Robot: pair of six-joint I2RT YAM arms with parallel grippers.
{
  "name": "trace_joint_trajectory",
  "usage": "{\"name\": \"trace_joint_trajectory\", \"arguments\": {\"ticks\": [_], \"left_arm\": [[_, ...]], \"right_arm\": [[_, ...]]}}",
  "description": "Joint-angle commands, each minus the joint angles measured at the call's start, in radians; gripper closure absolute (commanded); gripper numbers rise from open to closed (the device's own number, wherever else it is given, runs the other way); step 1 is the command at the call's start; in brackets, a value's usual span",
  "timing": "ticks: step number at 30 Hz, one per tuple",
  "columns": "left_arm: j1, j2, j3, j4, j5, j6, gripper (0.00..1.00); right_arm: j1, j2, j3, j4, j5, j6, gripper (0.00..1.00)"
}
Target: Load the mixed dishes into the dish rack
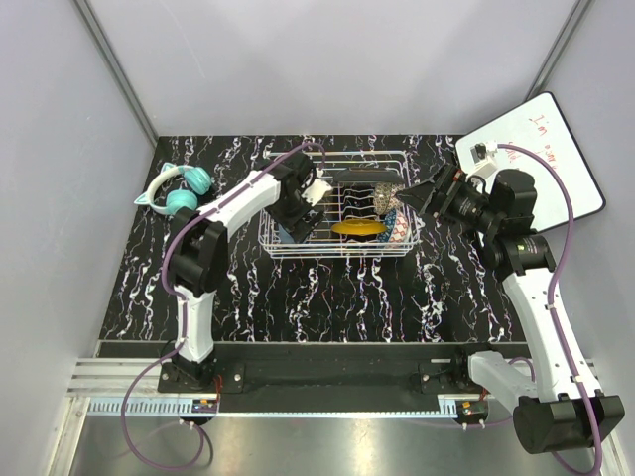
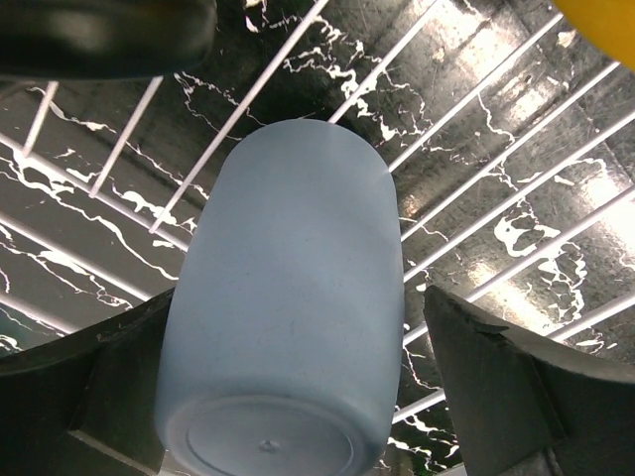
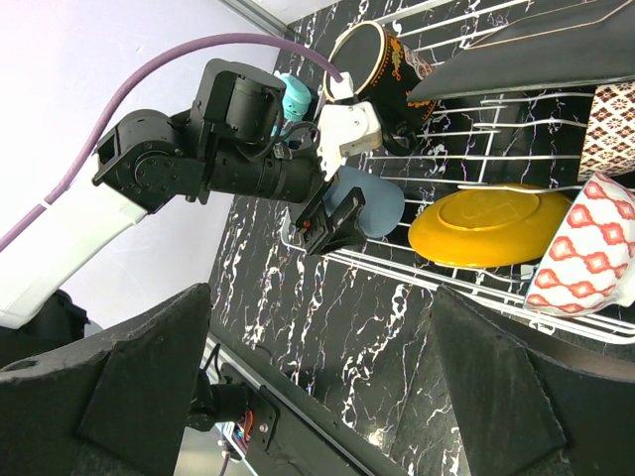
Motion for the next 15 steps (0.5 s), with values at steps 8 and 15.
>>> {"name": "trace_joint_trajectory", "arguments": {"ticks": [8, 15], "left_arm": [[-0.004, -0.151, 0.007, -0.007, -0.033, 0.011, 0.01], [0.007, -0.298, 0.042, -0.089, -0.039, 0.033, 0.01]], "right_arm": [[0.0, -0.02, -0.008, -0.01, 0.007, -0.015, 0.01], [0.002, -0.01, 0.026, -0.098, 0.089, -0.106, 0.0]]}}
